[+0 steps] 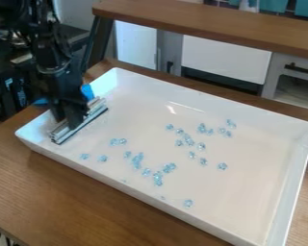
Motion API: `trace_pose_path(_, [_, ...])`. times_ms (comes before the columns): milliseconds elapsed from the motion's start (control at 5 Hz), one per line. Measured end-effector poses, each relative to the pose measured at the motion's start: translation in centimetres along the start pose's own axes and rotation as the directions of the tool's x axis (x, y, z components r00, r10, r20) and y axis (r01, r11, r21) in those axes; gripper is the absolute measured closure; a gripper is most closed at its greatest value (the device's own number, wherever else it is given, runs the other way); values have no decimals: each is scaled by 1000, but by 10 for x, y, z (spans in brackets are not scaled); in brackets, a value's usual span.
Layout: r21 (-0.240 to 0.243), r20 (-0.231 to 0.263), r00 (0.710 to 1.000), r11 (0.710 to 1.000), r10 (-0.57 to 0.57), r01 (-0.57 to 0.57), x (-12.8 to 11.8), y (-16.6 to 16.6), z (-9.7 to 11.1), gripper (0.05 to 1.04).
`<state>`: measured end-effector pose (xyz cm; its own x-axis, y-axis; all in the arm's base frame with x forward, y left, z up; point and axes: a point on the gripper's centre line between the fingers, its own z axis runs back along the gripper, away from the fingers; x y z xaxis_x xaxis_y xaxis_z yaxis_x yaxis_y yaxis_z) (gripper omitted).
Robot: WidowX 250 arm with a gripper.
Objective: Sweep into pile
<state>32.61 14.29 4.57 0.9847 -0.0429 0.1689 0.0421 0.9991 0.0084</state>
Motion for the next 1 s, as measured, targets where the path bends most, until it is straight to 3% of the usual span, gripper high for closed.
trace_pose_path(1000, [18,-37,999,999,-39,40,-13,-84,0,742])
